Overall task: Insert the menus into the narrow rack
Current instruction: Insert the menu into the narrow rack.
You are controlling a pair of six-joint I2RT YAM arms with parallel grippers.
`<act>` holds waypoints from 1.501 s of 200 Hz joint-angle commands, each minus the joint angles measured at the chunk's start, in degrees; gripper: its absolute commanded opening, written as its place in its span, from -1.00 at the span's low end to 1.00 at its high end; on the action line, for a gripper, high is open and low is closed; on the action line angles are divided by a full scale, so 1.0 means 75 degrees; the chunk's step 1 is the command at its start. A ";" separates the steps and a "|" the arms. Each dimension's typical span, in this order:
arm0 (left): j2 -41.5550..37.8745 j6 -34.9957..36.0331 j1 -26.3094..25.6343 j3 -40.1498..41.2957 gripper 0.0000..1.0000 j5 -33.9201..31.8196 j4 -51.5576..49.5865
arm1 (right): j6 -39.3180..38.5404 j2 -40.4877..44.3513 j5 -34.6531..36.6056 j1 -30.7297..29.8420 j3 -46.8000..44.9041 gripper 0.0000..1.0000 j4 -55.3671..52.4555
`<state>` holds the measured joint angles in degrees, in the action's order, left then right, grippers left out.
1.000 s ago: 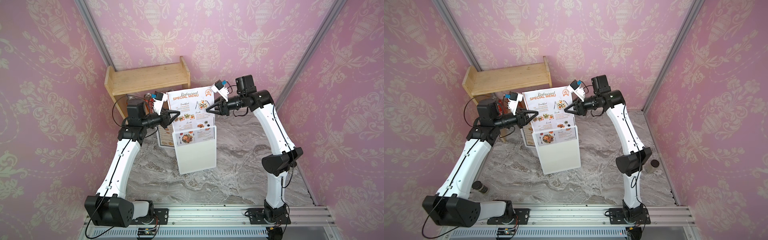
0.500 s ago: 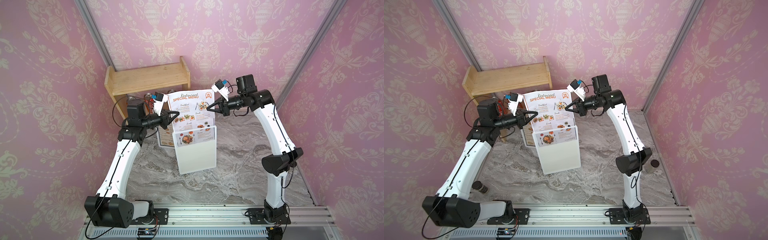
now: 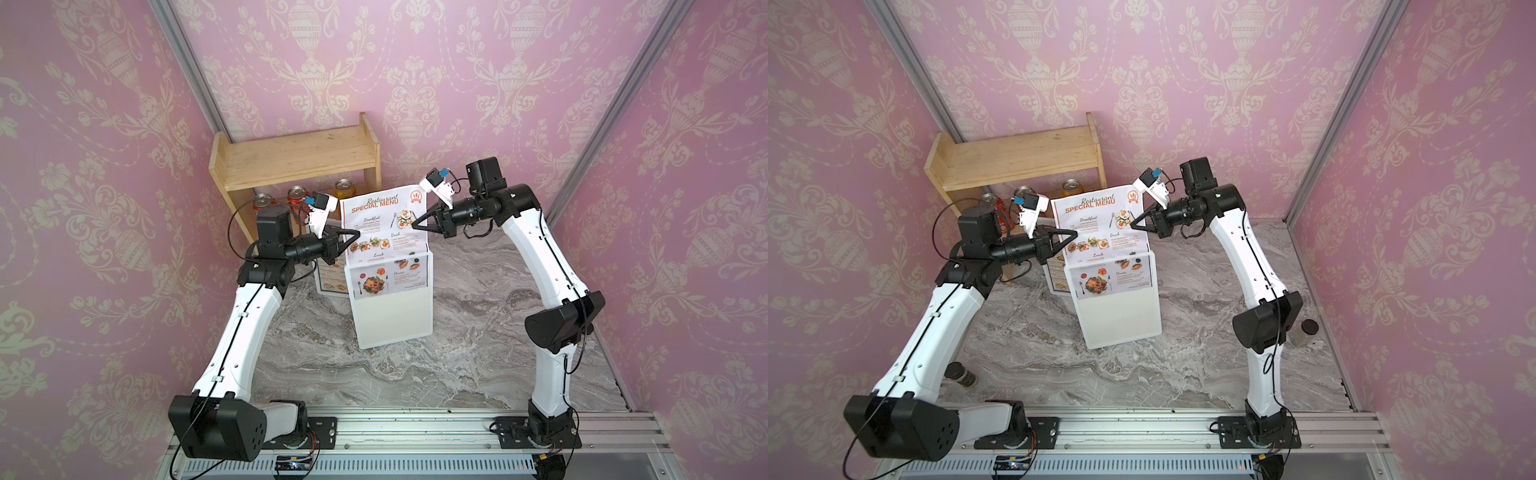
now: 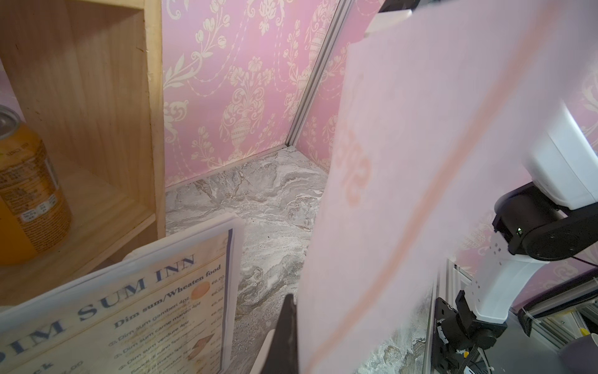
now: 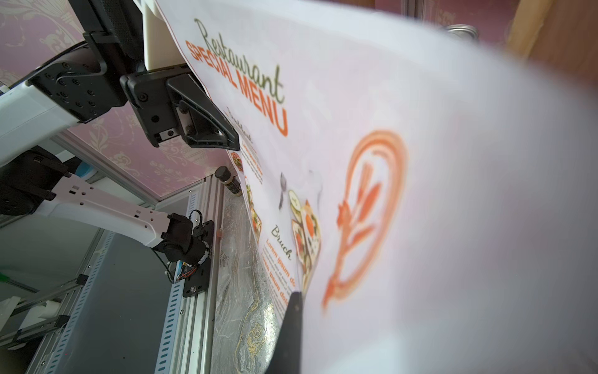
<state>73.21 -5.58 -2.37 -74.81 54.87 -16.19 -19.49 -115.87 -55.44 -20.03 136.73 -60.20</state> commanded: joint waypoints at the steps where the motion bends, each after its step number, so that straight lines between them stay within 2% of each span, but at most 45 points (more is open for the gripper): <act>1: -0.0260 -0.0156 0.0035 0.0138 -0.91 0.0184 0.0239 | -0.0064 0.0463 0.0114 0.0007 -0.0190 -1.00 -0.0060; 145: -0.0477 -0.0508 -0.0012 0.0873 -0.80 0.0286 0.0693 | 0.0041 0.1138 0.0259 0.0061 -0.1847 -0.97 0.0461; 155: -0.0490 -0.0508 -0.0024 0.0900 -0.74 0.0283 0.0704 | 0.0074 0.1175 0.0237 0.0060 -0.1922 -0.92 0.0520; 175: -0.0482 -0.0464 -0.0024 0.0761 -0.50 0.0228 0.0705 | 0.0113 0.1166 0.0274 0.0058 -0.1795 -0.76 0.0490; 189: -0.0358 -0.0426 -0.0024 0.0447 -0.45 0.0222 0.0659 | 0.0136 0.1130 0.0314 0.0058 -0.1564 -0.59 0.0425; 206: -0.0149 -0.0327 -0.0024 -0.0009 -0.40 0.0277 0.0559 | 0.0137 0.1052 0.0343 0.0064 -0.1214 -0.51 0.0324; 235: 0.0149 0.0221 -0.0024 -0.0750 -0.42 0.0184 -0.0112 | 0.0142 0.0757 0.0408 0.0069 -0.0427 -0.44 0.0122; 252: 0.0232 0.0333 -0.0024 -0.0931 -0.52 0.0256 -0.0266 | 0.0172 0.0584 0.0384 0.0084 -0.0018 -0.44 0.0048; 275: 0.0237 0.0454 -0.0024 -0.0941 -0.75 0.0278 -0.0422 | 0.0144 0.0342 0.0369 0.0082 0.0481 -0.62 -0.0161; 300: 0.0166 0.0498 -0.0024 -0.0838 -0.89 0.0333 -0.0444 | 0.0113 0.0303 0.0342 0.0089 0.0548 -0.78 -0.0231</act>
<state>74.41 -3.84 -2.37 -80.90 55.22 -17.30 -18.81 -112.18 -52.62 -19.59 139.72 -59.37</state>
